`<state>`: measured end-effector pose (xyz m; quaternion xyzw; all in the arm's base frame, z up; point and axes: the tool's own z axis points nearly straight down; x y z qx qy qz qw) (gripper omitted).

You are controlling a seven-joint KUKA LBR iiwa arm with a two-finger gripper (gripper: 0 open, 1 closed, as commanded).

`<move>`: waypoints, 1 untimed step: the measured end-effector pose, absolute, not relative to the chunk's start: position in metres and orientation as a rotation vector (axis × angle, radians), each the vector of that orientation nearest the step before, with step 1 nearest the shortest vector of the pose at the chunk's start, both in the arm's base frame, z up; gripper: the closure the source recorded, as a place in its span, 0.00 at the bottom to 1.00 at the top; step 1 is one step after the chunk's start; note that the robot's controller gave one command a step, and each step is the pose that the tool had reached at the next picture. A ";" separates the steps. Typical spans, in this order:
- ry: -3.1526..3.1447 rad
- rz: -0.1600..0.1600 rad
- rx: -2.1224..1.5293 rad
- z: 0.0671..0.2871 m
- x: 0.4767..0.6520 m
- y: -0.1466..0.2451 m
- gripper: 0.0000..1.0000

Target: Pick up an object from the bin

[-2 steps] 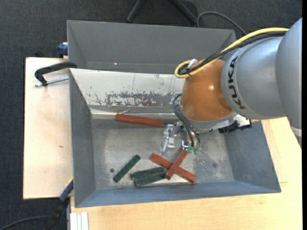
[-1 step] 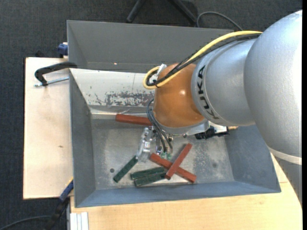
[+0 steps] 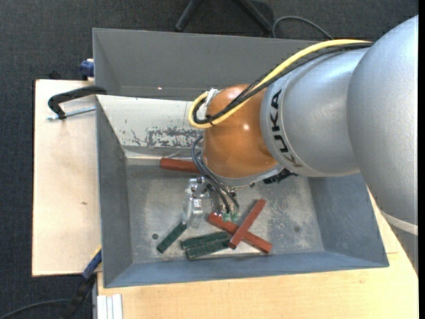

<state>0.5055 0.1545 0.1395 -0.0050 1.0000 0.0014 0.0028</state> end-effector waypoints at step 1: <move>3.137 0.004 -0.014 0.139 0.505 0.154 0.00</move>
Offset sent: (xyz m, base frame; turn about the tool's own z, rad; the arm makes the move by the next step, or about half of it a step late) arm 0.0000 0.0000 0.0000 0.0000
